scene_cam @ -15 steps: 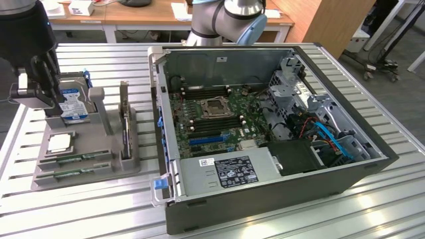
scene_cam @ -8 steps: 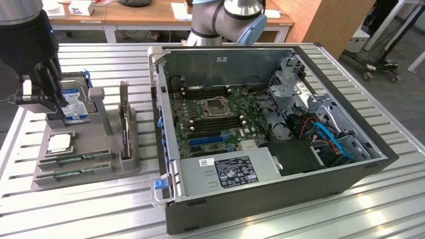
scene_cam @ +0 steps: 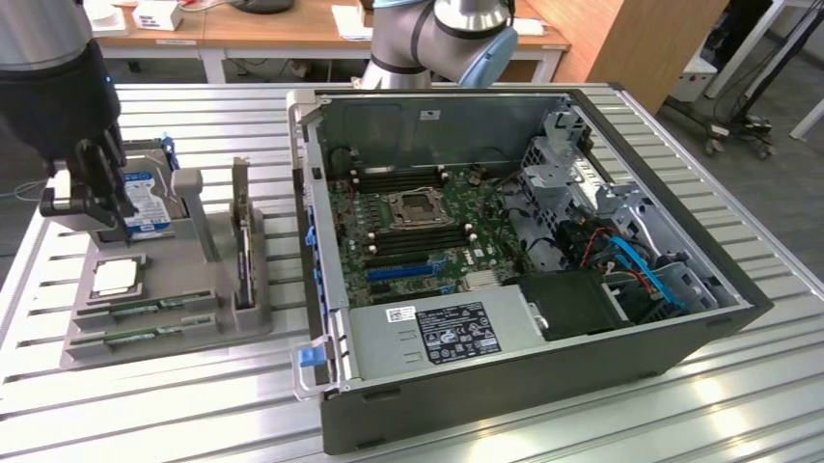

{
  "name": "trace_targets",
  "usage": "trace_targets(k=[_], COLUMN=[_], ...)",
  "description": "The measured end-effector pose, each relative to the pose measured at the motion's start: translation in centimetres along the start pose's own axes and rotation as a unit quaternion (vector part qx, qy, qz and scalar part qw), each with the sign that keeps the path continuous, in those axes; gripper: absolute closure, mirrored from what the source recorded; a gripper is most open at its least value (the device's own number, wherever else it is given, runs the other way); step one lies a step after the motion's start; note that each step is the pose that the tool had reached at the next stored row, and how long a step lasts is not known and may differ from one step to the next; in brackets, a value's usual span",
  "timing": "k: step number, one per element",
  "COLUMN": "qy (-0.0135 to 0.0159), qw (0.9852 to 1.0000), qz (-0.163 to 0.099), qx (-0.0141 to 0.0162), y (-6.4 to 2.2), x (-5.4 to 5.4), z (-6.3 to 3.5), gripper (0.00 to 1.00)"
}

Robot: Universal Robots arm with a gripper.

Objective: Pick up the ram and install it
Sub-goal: 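Pick up the ram and move it above insertion slot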

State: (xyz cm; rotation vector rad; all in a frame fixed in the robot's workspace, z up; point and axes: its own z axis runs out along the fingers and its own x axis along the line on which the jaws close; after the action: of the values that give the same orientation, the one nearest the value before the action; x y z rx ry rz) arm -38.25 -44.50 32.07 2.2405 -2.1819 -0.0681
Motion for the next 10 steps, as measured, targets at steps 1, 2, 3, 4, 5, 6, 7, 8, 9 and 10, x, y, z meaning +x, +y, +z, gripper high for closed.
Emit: trace_targets(k=[1,2,3,4,5,6,7,8,9,10], qy=[0.0000,0.0000,-0.0001,-0.0003,-0.0004,-0.0005,-0.0007,-0.0009,-0.0011,-0.0012], qw=[1.0000,1.0000,1.0000,1.0000,1.0000,1.0000,1.0000,1.0000,1.0000,1.0000], qz=[0.000,0.000,0.000,0.000,0.000,0.000,0.000,0.000,0.000,0.000], qx=[0.0000,0.0000,0.0000,0.0000,0.0000,0.0000,0.0000,0.0000,0.0000,0.0000], y=[0.00,-0.01,-0.02,-0.02,-0.02,-0.02,-0.03,-0.04,-0.05,-0.05], x=[0.0,0.0,0.0,0.0,0.0,0.0,0.0,0.0,0.0,0.0], z=[0.15,0.30,0.44,0.57,0.70,0.82,0.96,1.11,1.29,1.47], gripper=[0.65,0.65,0.65,0.65,0.65,0.65,0.65,0.65,0.65,0.65])
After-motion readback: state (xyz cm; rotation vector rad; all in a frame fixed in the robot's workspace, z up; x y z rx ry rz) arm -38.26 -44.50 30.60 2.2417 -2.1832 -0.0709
